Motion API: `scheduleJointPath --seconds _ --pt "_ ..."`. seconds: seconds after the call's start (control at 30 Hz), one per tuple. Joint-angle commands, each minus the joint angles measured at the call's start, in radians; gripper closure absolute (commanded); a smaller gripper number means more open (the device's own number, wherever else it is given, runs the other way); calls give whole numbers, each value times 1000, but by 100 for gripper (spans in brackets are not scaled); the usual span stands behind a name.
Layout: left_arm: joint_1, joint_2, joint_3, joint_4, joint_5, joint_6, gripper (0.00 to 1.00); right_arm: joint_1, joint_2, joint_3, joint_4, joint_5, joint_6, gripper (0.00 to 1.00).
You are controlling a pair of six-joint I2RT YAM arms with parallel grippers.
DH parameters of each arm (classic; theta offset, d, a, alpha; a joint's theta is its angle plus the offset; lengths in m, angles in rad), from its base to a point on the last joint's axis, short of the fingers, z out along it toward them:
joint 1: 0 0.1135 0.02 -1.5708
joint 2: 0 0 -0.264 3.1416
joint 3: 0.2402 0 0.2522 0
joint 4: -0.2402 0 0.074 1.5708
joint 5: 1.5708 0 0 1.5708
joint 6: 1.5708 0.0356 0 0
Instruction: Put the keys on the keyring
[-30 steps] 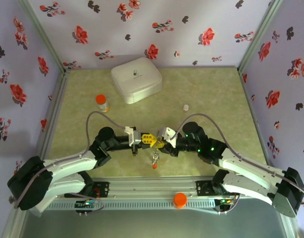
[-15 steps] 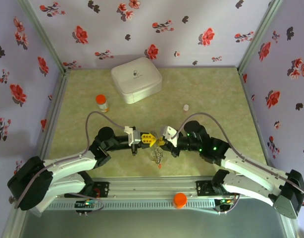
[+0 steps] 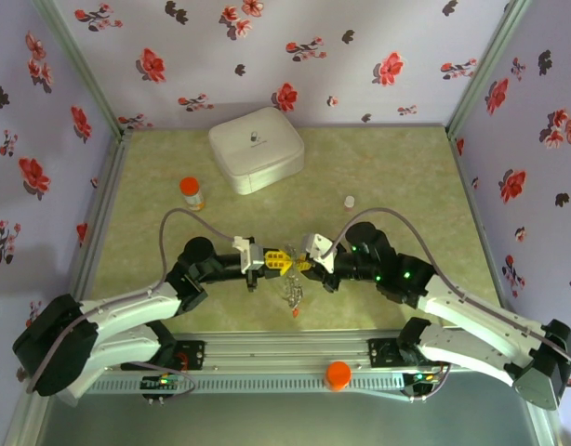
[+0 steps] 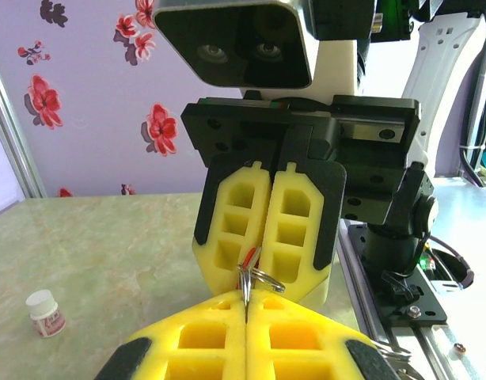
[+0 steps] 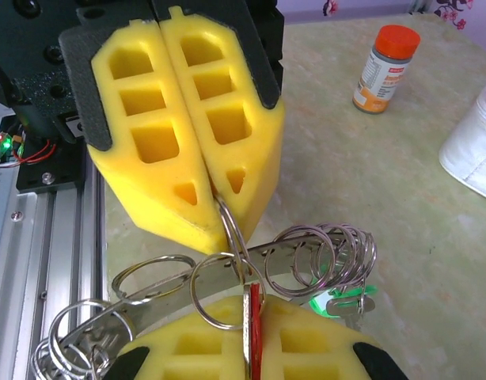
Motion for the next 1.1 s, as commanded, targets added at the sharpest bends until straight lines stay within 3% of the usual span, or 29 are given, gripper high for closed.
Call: scheduleJointPath --seconds 0.0,0.4,1.07 --pt "8 -23 -3 20 17 23 100 -1 26 38 -54 5 -28 100" --pt "8 -20 13 14 57 2 100 -1 132 85 -147 -22 -44 100" --pt "11 -35 38 -171 59 98 100 -2 126 131 -159 -27 -47 100"
